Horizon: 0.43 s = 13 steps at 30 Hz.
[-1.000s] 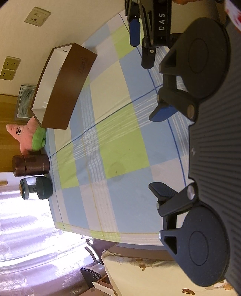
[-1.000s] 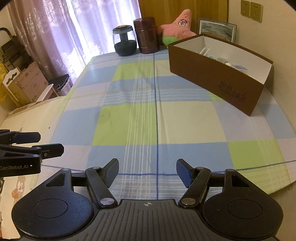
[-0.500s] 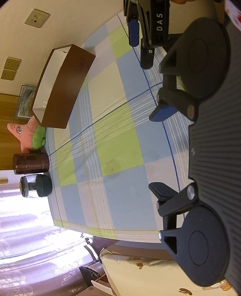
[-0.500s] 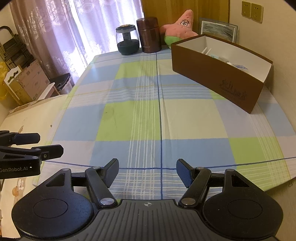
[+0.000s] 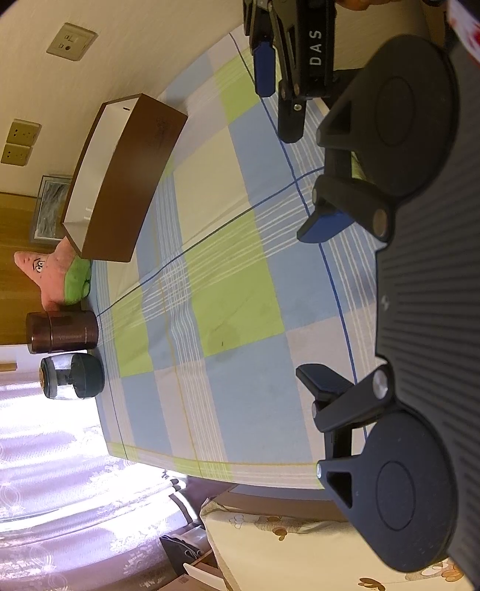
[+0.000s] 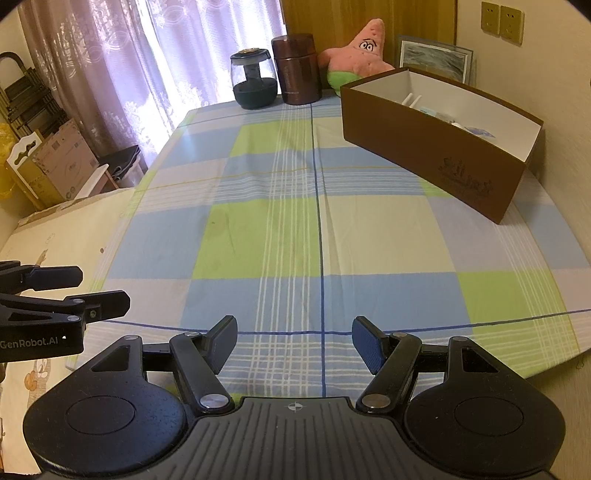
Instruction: Organize rigid objects
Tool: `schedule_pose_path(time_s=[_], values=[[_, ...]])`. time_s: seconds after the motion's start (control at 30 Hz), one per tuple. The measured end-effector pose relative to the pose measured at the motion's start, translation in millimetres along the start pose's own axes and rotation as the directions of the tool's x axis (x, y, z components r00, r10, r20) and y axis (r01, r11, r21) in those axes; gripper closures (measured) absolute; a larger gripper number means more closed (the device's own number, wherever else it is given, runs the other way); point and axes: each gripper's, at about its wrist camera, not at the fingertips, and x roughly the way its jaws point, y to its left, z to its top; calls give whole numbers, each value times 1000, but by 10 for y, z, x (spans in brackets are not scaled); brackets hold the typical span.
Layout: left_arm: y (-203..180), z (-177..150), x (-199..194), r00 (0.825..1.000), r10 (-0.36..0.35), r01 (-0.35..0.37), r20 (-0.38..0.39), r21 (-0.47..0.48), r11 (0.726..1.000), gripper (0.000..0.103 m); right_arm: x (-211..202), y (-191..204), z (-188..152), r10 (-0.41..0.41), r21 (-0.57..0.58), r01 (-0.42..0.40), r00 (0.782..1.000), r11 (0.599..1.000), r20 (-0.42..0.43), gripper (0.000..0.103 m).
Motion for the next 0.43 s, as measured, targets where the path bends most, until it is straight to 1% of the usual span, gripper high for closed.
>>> schedule_pose_path(time_s=[0.43], values=[[18, 3, 29, 1000, -16, 16, -4, 12, 1000, 34, 7, 7, -7, -1, 1, 1, 1000, 1000, -2, 37]])
